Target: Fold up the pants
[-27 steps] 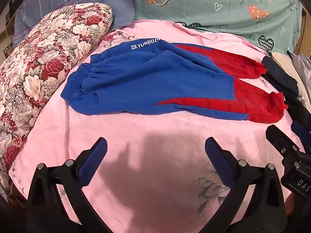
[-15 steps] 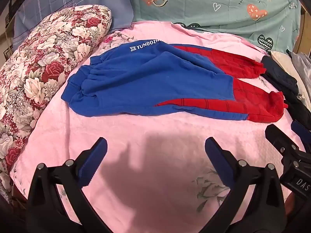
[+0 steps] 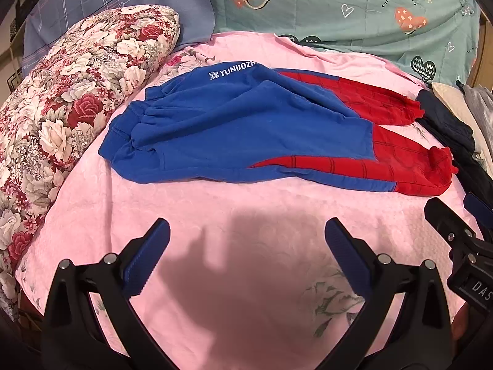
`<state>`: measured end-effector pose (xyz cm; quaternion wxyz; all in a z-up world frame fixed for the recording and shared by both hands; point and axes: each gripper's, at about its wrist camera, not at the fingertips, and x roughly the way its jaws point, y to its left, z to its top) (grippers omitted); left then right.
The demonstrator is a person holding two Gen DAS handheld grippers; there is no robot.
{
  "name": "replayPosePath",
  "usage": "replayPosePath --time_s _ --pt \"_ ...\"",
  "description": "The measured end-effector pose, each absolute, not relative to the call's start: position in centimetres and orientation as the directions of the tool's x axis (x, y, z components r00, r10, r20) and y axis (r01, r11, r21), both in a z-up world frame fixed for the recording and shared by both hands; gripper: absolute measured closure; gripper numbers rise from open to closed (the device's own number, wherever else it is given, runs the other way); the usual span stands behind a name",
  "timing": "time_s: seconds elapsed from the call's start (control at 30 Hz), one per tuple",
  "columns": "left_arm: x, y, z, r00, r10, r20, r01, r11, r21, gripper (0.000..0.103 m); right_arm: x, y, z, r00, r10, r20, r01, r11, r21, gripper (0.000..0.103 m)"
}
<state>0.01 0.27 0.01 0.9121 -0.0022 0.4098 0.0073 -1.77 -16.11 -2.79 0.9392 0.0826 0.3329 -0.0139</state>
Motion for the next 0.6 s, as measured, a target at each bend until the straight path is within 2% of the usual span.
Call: replayPosePath --time_s 0.6 --pt "-0.02 0.37 -0.24 0.661 0.012 -0.750 -0.016 1.000 0.001 0.002 -1.76 -16.09 -3.14 0.775 0.029 -0.631 0.082 0.986 0.146 0.001"
